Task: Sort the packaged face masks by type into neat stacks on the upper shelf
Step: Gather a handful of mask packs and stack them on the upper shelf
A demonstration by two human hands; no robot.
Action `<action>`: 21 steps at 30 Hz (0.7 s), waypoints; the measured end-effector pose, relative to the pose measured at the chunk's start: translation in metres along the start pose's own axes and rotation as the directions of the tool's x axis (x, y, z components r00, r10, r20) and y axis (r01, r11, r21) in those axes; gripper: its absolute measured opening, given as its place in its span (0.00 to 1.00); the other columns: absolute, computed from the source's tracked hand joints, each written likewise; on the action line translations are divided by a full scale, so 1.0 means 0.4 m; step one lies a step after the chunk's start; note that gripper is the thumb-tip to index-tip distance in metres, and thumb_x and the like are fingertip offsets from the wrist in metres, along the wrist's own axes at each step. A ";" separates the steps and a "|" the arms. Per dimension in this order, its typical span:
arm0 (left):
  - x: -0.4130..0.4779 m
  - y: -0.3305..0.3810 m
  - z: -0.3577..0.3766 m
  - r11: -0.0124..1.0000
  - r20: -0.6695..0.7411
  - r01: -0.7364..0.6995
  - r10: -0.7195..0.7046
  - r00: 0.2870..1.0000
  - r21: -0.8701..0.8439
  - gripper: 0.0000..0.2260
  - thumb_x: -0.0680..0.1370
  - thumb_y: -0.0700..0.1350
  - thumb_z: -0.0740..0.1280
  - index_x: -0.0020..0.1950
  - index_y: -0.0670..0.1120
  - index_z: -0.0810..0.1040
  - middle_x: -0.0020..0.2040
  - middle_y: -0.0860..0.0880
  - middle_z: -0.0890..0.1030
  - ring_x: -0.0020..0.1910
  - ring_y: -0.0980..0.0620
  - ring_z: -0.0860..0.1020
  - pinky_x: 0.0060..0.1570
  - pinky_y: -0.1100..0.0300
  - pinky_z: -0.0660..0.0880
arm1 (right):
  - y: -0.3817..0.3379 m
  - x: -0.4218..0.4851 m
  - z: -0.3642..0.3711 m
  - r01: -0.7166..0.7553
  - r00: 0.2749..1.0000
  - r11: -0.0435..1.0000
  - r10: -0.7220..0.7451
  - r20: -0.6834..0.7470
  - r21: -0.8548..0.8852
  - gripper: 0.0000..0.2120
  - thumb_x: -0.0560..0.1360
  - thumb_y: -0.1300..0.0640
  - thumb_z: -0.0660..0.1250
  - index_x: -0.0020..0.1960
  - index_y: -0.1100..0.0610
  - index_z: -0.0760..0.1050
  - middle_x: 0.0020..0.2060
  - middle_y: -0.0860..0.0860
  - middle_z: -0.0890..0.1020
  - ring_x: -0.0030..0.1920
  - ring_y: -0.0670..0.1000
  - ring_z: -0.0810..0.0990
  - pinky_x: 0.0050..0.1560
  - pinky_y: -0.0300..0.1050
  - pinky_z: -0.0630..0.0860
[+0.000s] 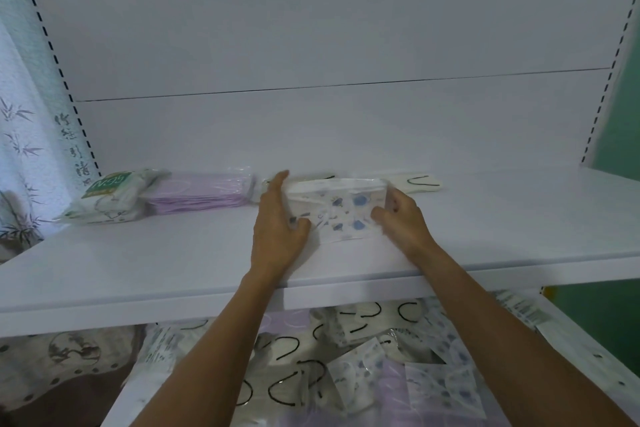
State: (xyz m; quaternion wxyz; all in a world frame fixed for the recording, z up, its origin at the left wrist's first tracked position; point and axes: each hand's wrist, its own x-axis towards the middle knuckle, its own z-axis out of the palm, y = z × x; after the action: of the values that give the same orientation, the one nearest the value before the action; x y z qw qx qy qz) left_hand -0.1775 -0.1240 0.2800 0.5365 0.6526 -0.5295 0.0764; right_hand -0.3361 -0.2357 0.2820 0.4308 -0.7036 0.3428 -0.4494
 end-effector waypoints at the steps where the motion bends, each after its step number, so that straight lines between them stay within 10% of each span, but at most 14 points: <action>1: 0.005 -0.009 0.000 0.997 0.001 0.066 -0.066 0.998 -0.044 0.32 0.73 0.36 0.66 0.73 0.49 0.57 0.58 0.47 0.73 0.51 0.53 0.73 0.50 0.62 0.70 | 0.002 0.001 -0.001 -0.003 1.000 1.000 0.003 -0.009 -0.020 0.18 0.73 0.65 0.62 0.61 0.53 0.75 0.50 0.47 0.80 0.50 0.48 0.77 0.45 0.38 0.72; 6: 0.021 -0.053 0.008 0.889 0.104 0.449 -0.440 0.892 -0.092 0.27 0.75 0.40 0.65 0.71 0.47 0.58 0.52 0.42 0.79 0.48 0.42 0.77 0.52 0.51 0.76 | 0.025 0.014 0.002 0.021 0.998 0.996 -0.025 -0.050 -0.091 0.15 0.76 0.62 0.62 0.62 0.56 0.73 0.53 0.51 0.79 0.51 0.51 0.77 0.48 0.40 0.70; 12: 0.016 -0.013 0.031 0.994 -0.027 0.085 -0.084 0.996 0.064 0.15 0.76 0.36 0.64 0.61 0.47 0.70 0.42 0.48 0.78 0.41 0.47 0.78 0.44 0.57 0.73 | 0.023 0.019 -0.003 0.125 0.951 0.986 -0.151 -0.269 -0.111 0.22 0.77 0.62 0.62 0.68 0.49 0.66 0.35 0.47 0.73 0.36 0.48 0.72 0.38 0.39 0.68; 16: 0.041 0.013 0.091 0.966 0.056 -0.070 0.058 0.997 0.250 0.06 0.76 0.41 0.64 0.50 0.44 0.79 0.48 0.47 0.81 0.49 0.46 0.78 0.47 0.56 0.70 | 0.042 0.047 -0.079 0.195 0.924 0.961 -0.247 -0.292 -0.195 0.24 0.78 0.64 0.60 0.71 0.49 0.65 0.62 0.51 0.76 0.61 0.51 0.74 0.60 0.40 0.68; 21: 0.100 0.133 0.284 0.932 0.285 -0.251 0.174 0.943 0.263 0.17 0.72 0.43 0.69 0.60 0.42 0.75 0.57 0.44 0.75 0.56 0.44 0.74 0.54 0.57 0.68 | 0.082 0.131 -0.317 0.200 0.886 0.927 -0.310 -0.345 -0.317 0.18 0.77 0.63 0.61 0.66 0.54 0.71 0.60 0.55 0.76 0.60 0.54 0.75 0.56 0.35 0.65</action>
State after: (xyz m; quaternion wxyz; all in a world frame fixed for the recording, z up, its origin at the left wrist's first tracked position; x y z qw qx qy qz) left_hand -0.2547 -0.2298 0.2927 0.3483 0.6682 -0.6449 0.1275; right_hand -0.4381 -0.3321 0.2982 0.1897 -0.6919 0.3835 -0.5816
